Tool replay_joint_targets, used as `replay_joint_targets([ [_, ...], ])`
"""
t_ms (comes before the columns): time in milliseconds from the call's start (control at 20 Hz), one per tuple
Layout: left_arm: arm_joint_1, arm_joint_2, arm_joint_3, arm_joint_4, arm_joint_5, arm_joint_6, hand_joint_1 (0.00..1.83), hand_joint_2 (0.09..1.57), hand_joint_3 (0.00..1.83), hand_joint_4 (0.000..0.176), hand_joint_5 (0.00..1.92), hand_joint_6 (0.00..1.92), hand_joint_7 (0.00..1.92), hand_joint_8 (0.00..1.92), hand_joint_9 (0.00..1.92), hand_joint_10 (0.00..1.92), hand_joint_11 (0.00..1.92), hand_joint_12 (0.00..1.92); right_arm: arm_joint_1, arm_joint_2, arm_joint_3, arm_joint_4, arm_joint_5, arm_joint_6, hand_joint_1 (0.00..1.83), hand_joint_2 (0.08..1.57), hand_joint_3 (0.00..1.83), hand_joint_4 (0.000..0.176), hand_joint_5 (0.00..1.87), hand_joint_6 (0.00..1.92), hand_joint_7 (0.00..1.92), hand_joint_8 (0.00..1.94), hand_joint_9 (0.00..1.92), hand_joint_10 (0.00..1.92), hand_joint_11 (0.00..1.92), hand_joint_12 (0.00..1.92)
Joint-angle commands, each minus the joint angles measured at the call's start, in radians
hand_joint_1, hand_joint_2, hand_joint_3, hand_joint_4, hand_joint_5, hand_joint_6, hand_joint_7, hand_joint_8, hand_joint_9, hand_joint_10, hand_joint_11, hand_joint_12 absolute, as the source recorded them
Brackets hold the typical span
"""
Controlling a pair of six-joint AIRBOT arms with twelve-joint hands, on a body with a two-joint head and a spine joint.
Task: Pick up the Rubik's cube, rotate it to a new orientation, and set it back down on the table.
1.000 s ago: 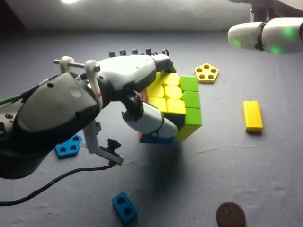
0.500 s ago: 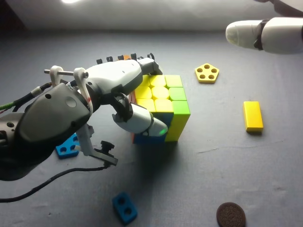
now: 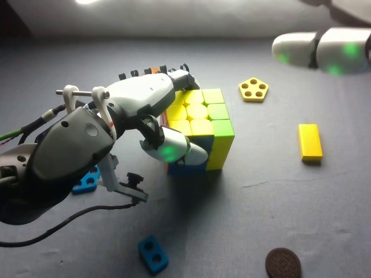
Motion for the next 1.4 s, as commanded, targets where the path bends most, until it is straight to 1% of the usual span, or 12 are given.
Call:
replay_joint_targets([
  [0,0.008,-0.001,-0.003,0.036,-0.049,0.008,0.98,1.45,0.0,0.0,0.43,1.72,0.44,1.92,0.19,1.85,0.17,1.92,0.006,0.005,-0.001,-0.037,0.091,0.009,0.04,1.24,0.0,0.0,0.14,0.0,0.19,0.0,0.28,0.02,0.0,0.95],
  [50,0.009,-0.001,-0.003,0.034,-0.051,0.008,0.99,1.44,0.0,0.003,0.43,1.71,0.46,1.88,0.19,1.79,0.15,1.92,0.002,0.006,0.0,-0.067,0.089,0.009,0.03,1.24,0.0,0.0,0.13,0.0,0.18,0.0,0.27,0.02,0.0,0.96],
  [150,0.009,0.0,-0.005,0.03,-0.056,0.008,0.96,1.2,0.0,0.0,0.27,0.83,0.3,0.93,0.21,1.29,0.07,1.66,0.003,0.007,0.006,-0.111,0.096,0.015,0.03,1.24,0.0,0.0,0.14,0.0,0.2,0.0,0.3,0.03,0.0,1.04],
  [250,0.009,0.0,-0.006,0.023,-0.062,0.008,0.91,1.11,0.0,0.0,0.32,0.31,0.42,0.31,0.28,0.81,0.01,1.47,0.009,0.006,0.03,-0.231,0.105,0.097,0.01,1.24,0.0,0.0,0.12,0.0,0.18,0.0,0.3,0.02,0.0,1.02],
  [350,0.012,0.001,-0.009,0.019,-0.065,0.008,0.78,1.05,0.0,0.0,0.26,0.04,0.41,0.03,0.35,0.35,0.0,1.22,0.009,0.009,0.064,-0.501,0.099,0.227,0.01,1.25,0.0,0.0,0.11,0.0,0.18,0.0,0.29,0.02,0.0,0.95],
  [400,0.013,0.004,-0.01,0.018,-0.065,0.008,0.74,1.03,0.0,0.0,0.21,0.01,0.34,0.01,0.35,0.19,0.0,1.11,0.01,0.011,0.078,-0.589,0.094,0.28,0.01,1.25,0.0,0.0,0.11,0.0,0.18,0.0,0.29,0.02,0.0,0.98],
  [550,0.015,0.012,-0.016,0.019,-0.065,0.008,0.59,1.0,0.0,0.015,0.03,0.0,0.11,0.0,0.19,0.01,0.0,0.78,0.044,0.016,0.153,-1.094,-0.046,0.779,0.01,1.25,0.0,0.0,0.12,0.01,0.19,0.0,0.3,0.02,0.0,1.0],
  [600,0.014,0.012,-0.017,0.019,-0.065,0.008,0.55,0.98,0.0,0.021,0.0,0.0,0.04,0.0,0.11,0.0,0.0,0.59,0.043,0.015,0.166,-1.184,-0.061,0.869,0.01,1.25,0.0,0.0,0.13,0.01,0.2,0.01,0.31,0.02,0.0,1.0],
  [750,0.01,0.025,-0.028,0.026,-0.064,0.01,0.47,0.95,0.0,0.038,0.0,0.0,0.0,0.0,0.0,0.0,0.0,0.16,0.042,0.002,0.181,-1.25,-0.165,0.916,0.04,1.25,0.0,0.0,0.14,0.01,0.2,0.01,0.31,0.02,0.0,1.01],
  [900,-0.015,0.054,-0.042,0.03,-0.011,0.065,0.45,0.91,0.0,0.047,0.0,0.0,0.0,0.0,0.0,0.0,0.0,0.01,0.037,-0.002,0.185,-1.258,-0.2,0.916,0.03,1.25,0.0,0.0,0.14,0.01,0.21,0.0,0.31,0.02,0.0,1.07],
  [1250,-0.177,0.162,-0.092,-0.01,0.194,0.337,0.47,0.88,0.0,0.04,0.0,0.0,0.0,0.0,0.0,0.0,0.02,0.01,-0.002,0.005,0.196,-1.27,-0.195,0.929,0.01,1.25,0.0,0.0,0.15,0.01,0.23,0.01,0.32,0.02,0.0,1.06],
  [1350,-0.222,0.19,-0.114,-0.018,0.252,0.387,0.42,0.91,0.0,0.043,0.0,0.0,0.0,0.0,0.0,0.0,0.02,0.01,-0.056,0.006,0.212,-1.27,-0.105,0.937,0.03,1.25,0.0,0.0,0.12,0.0,0.23,0.0,0.31,0.02,0.0,1.01],
])
